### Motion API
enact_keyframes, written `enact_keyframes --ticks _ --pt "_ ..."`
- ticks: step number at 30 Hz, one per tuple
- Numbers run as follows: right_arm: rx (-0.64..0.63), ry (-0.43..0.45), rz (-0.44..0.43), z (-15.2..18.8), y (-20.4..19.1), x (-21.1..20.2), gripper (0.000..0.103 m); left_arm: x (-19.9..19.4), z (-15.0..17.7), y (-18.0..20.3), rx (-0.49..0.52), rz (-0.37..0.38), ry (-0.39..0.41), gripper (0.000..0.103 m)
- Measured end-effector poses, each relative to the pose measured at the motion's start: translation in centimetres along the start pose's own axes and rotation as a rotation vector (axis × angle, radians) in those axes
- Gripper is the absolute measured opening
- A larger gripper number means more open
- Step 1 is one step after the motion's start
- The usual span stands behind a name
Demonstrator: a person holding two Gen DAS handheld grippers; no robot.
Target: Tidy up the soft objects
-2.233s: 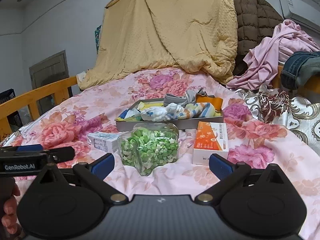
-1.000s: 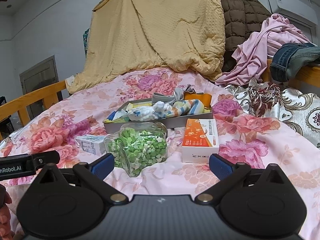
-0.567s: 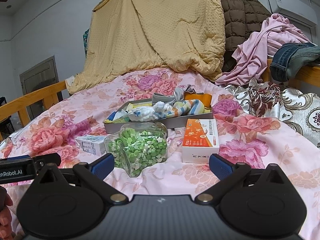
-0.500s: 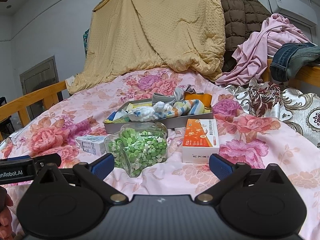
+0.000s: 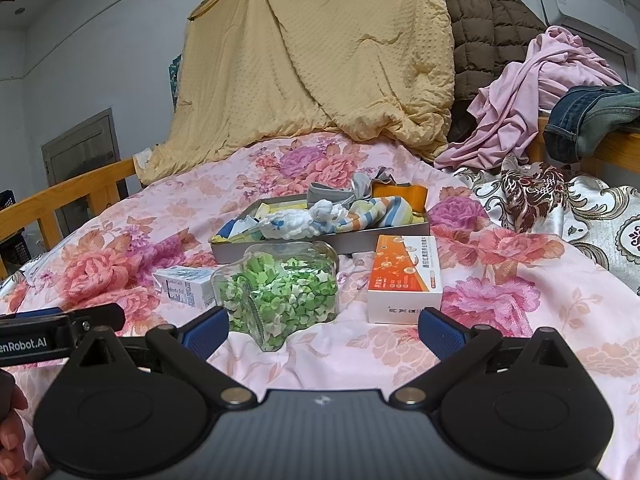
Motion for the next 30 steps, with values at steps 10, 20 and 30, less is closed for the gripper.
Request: enact_keyframes --ticks 10,20,30 --pt "-0.003 -0.003 -0.002 0.06 -0.1 0.03 0.103 -0.02 -0.06 0.04 -0.002 -0.001 0.0 0.102" --pt "-0.009 -0.007 -0.008 0.11 -0.03 0.09 0.103 0.15 0.15 -0.16 0.003 -0.003 -0.023 0.102" --pt "-0.02 -0.02 -0.008 0.13 -0.01 0.21 0.103 0.39 -0.32 -0.37 0.013 -0.028 -0.057 0.102"
Point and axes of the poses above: each gripper's, at about its wrist camera, not at the fingertips, and x roughly the way its jaws point, y to its right, z to its underside, the point moved 1 cm from there along x, roughly the way its jaws point, and after that the axes turned 8 degrees about -x, right-handed, at the moved point
